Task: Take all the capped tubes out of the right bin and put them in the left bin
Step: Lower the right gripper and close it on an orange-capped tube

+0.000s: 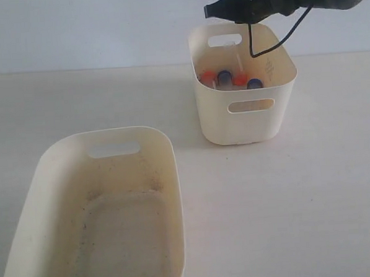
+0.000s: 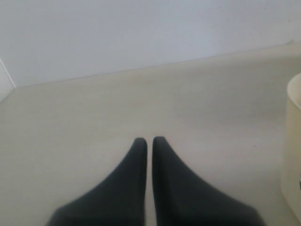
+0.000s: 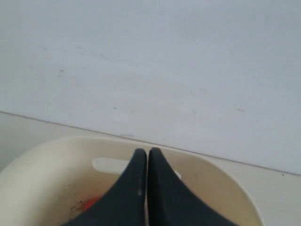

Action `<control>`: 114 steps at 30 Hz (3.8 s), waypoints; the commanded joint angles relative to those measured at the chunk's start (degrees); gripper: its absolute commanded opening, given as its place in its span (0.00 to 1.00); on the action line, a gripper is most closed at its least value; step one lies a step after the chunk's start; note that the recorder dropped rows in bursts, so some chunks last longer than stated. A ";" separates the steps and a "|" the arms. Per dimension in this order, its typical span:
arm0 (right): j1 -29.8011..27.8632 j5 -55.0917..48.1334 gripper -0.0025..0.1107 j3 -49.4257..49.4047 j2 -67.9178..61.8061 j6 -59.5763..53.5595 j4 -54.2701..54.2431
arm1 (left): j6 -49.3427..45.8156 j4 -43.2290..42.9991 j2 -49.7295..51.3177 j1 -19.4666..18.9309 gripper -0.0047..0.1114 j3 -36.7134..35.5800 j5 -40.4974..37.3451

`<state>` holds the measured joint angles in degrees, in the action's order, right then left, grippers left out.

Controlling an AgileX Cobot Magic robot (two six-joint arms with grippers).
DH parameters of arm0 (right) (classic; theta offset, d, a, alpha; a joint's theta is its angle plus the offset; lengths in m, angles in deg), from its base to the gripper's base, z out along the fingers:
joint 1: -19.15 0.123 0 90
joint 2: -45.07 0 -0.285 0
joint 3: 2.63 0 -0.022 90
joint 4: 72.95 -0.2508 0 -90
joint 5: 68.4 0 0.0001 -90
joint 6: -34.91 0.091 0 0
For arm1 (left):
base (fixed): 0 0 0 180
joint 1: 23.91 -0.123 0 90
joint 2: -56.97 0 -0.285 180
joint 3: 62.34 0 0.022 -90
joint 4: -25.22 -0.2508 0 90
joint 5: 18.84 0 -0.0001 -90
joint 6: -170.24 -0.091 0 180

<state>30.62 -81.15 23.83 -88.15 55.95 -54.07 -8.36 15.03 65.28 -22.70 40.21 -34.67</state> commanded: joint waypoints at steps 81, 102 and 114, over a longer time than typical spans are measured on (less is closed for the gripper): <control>1.20 -17.74 0.06 -0.12 -0.89 6.04 4.51 | 0.66 0.06 -0.11 -0.06 0.08 0.23 0.88; 0.98 -28.61 0.37 -0.12 -0.39 -8.40 4.32 | 0.66 0.06 -0.11 -0.06 0.08 0.23 0.88; 1.85 -29.81 0.40 4.05 3.77 -21.04 -11.07 | 0.66 0.06 -0.11 -0.06 0.08 0.23 0.88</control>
<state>32.31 -108.23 25.32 -84.85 39.18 -60.63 -8.36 15.03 65.28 -22.70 40.21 -34.67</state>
